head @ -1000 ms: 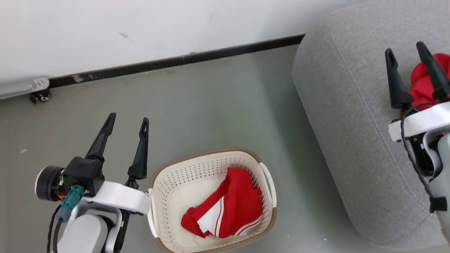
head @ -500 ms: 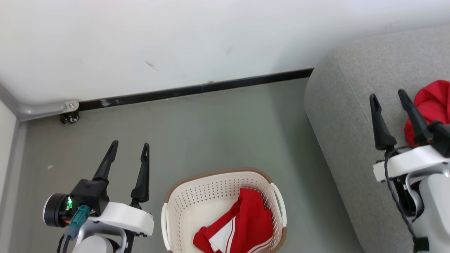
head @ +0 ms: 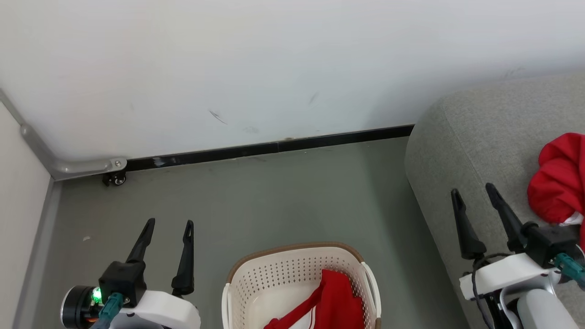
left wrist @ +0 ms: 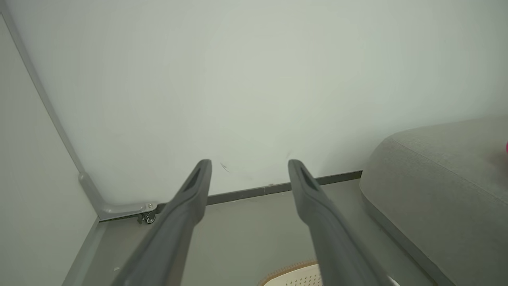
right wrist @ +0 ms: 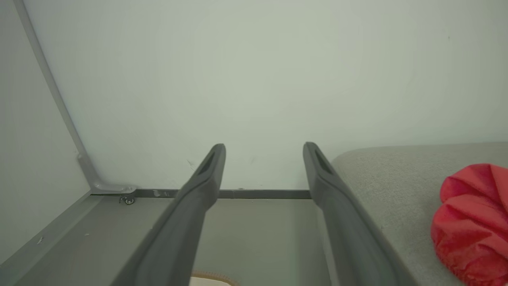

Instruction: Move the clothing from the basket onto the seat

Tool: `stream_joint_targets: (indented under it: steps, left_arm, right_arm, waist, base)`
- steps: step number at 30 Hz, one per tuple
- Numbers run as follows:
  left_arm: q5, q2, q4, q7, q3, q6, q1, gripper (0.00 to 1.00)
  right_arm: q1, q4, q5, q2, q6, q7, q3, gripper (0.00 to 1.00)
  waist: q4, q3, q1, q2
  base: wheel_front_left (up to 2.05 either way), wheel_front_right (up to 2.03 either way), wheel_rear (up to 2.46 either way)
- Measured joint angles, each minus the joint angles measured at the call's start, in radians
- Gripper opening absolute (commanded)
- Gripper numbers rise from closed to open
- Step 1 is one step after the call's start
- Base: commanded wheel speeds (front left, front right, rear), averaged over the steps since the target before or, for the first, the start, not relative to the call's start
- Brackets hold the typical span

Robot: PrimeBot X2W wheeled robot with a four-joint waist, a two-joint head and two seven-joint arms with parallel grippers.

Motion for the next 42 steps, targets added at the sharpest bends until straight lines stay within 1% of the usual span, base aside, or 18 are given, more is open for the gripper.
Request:
stream_joint_targets:
  steps: [10,11,18,29,42]
  left_arm:
    - [0.011,0.009,0.027,0.0,-0.016,-0.002,0.034,1.0]
    - [0.011,0.007,0.031,0.0,-0.023,-0.002,0.043,1.0]
    - [0.015,0.002,0.034,0.0,-0.028,-0.002,0.052,1.0]
    - [0.03,0.007,0.033,0.0,-0.024,-0.001,0.078,1.0]
    - [0.045,0.011,0.011,0.0,-0.005,0.002,0.078,1.0]
  right_arm:
    - [0.092,-0.053,-0.04,0.056,0.0,0.001,-0.041,1.0]
    - [0.111,-0.063,-0.043,0.071,0.0,0.003,-0.053,1.0]
    - [0.172,-0.095,-0.065,0.099,0.0,0.015,-0.071,1.0]
    - [0.235,-0.176,-0.1,0.116,0.0,0.046,-0.082,1.0]
    - [0.268,-0.258,-0.101,0.124,0.0,0.077,-0.092,1.0]
  waist:
    - [0.014,-0.047,0.0,0.0]
    - [0.016,-0.055,0.0,0.0]
    - [0.018,-0.076,0.0,0.0]
    - [0.013,-0.083,0.0,0.0]
    - [-0.001,-0.063,0.0001,0.0]
  base:
    - [0.0,0.0,0.0]
    - [0.0,0.0,0.0]
    - [0.0,0.0,0.0]
    - [0.0,0.0,0.0]
    - [0.0,0.0,0.0]
